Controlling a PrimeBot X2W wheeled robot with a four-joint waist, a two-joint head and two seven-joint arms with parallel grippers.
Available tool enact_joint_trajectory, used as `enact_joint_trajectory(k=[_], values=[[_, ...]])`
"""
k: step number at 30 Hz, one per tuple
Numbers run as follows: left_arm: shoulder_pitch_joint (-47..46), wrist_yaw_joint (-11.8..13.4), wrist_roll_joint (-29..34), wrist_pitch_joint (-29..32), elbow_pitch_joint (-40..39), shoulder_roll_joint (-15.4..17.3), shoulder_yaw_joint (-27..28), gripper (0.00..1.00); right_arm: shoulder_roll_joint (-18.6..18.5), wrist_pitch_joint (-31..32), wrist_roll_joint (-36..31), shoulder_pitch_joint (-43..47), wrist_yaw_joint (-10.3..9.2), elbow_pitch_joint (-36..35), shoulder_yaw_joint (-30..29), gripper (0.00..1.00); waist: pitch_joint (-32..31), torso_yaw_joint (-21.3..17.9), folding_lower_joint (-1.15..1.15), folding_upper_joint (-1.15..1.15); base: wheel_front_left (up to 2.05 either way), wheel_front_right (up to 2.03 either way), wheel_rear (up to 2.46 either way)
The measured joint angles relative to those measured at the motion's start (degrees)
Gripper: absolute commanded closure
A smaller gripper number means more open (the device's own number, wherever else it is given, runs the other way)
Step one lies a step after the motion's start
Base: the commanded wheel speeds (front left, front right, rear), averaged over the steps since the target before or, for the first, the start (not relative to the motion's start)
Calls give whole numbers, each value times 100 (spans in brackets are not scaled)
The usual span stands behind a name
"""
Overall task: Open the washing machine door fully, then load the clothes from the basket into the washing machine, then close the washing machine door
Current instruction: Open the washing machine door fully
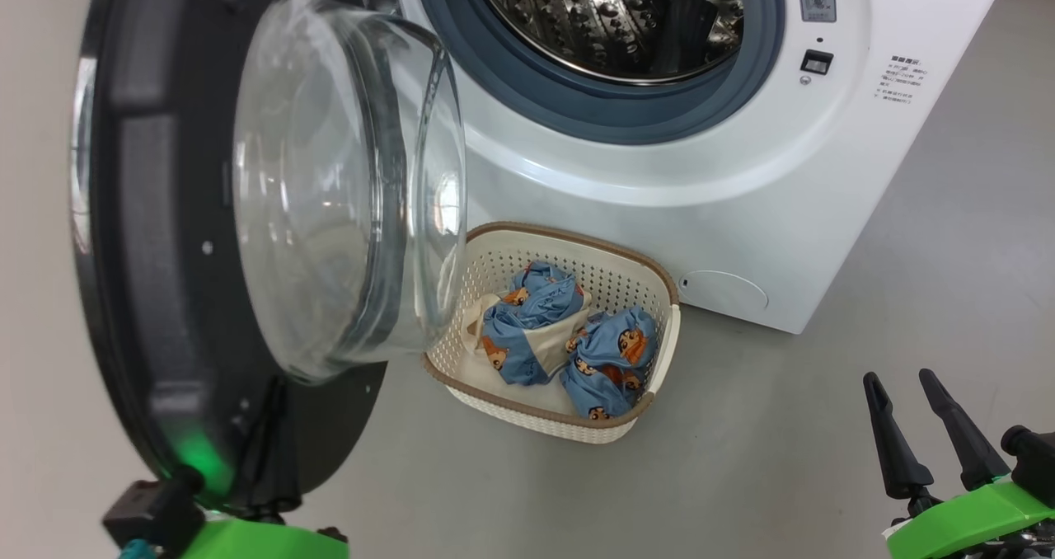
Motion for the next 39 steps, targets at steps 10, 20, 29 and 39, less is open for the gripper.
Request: enact_joint_trajectory(k=[10, 20, 29, 39], values=[[-29, -29, 133, 0, 182, -25, 838, 100, -40, 0, 0, -26, 0, -32, 19, 0, 118, -30, 0, 0, 0, 0, 0], [-403, -170, 469, 1, 568, -58, 1831, 100, -44, 0, 0, -58, 0, -48, 26, 0, 262, -132, 0, 0, 0, 0, 0], [-977, -291, 721, 0, 998, -40, 2786, 100, -66, 0, 0, -191, 0, -93, 14, 0, 426, -180, 0, 0, 0, 0, 0], [-1563, -466, 990, 0, 1572, 162, 3541, 100, -146, 0, 0, -351, 0, -126, 19, 0, 664, -259, 0, 0, 0, 0, 0]])
